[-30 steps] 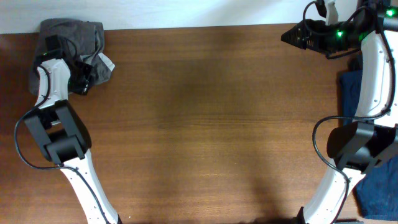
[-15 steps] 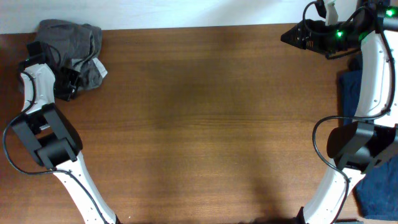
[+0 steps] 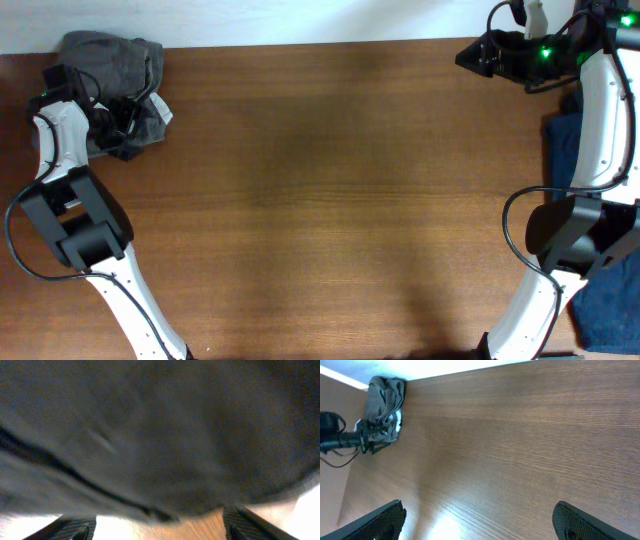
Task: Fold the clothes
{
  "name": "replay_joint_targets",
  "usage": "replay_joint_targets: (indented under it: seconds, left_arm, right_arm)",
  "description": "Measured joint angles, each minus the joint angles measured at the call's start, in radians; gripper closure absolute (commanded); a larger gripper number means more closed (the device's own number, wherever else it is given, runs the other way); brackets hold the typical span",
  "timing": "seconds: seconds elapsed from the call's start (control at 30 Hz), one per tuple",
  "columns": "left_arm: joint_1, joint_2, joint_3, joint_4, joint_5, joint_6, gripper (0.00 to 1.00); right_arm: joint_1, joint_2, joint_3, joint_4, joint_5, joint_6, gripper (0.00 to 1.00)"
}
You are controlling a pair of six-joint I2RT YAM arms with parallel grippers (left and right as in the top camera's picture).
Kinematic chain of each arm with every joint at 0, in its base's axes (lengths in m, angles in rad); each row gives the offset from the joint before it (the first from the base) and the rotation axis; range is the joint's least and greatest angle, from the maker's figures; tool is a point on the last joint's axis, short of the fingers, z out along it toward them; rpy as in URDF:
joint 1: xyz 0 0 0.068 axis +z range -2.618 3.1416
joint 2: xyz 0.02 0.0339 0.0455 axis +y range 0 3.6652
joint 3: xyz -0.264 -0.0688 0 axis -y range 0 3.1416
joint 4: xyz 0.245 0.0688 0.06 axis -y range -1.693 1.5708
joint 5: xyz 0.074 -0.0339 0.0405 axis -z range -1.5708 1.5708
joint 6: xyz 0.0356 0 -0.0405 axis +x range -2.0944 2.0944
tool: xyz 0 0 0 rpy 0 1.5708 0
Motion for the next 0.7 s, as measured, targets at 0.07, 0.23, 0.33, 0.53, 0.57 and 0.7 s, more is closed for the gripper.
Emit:
replay_joint_targets:
  seconds: [0.07,0.23,0.33,0.53,0.57,0.7]
  left_arm:
    - [-0.002,-0.005,0.000,-0.018,0.023,0.012,0.01]
    - [-0.006,-0.060,0.000,-0.059,0.066,0.075,0.01]
    - [-0.008,-0.137,0.000,-0.101,0.087,0.127,0.01]
    - [-0.020,-0.335,0.000,-0.150,0.102,0.227,0.01]
    - [-0.026,-0.371,0.000,-0.151,0.102,0.243,0.01]
    - [-0.067,-0.493,0.011,-0.151,0.090,0.285,0.01]
  right_arm:
    - [0.000,0.000,0.000,0.009,0.009,0.013,0.02]
    - [0.000,0.000,0.000,0.010,0.053,0.047,0.01]
    - [0.000,-0.010,-0.001,-0.002,0.085,0.069,0.01]
    - [0.000,-0.141,-0.003,-0.087,0.168,0.097,0.01]
    - [0.000,-0.174,-0.003,-0.105,0.189,0.103,0.01]
    - [0.000,-0.321,-0.002,-0.218,0.266,0.116,0.01]
